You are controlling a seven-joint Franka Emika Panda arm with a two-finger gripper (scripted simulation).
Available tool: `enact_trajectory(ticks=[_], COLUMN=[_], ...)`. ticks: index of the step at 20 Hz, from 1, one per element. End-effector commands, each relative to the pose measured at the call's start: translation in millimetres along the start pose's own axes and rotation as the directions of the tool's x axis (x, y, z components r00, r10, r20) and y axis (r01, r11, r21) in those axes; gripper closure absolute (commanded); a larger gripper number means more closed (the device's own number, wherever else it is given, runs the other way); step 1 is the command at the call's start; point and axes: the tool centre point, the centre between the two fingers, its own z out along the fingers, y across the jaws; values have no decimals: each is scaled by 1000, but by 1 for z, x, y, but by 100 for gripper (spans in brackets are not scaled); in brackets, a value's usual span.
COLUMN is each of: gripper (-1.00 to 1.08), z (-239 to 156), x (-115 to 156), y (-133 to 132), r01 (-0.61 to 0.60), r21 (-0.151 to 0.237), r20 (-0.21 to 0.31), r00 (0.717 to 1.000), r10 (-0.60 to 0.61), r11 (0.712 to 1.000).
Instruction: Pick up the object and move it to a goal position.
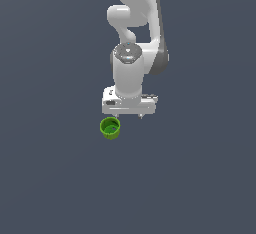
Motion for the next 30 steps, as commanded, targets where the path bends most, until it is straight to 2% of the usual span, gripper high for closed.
enact_trajectory(ticks=[1, 9, 15, 23, 26, 30], gripper=[-20, -20, -20, -20, -20, -20], z=[0, -9, -4, 12, 20, 33], x=[0, 3, 1, -3, -6, -10], y=[0, -10, -6, 6, 12, 22], r01=[0, 21, 45, 145, 205, 295], r21=[0, 10, -13, -98, -144, -207], r20=[0, -7, -2, 23, 43, 78], r00=[1000, 1000, 999, 989, 979, 955], r10=[0, -21, -45, -144, -201, -285], r11=[1000, 1000, 999, 984, 968, 933])
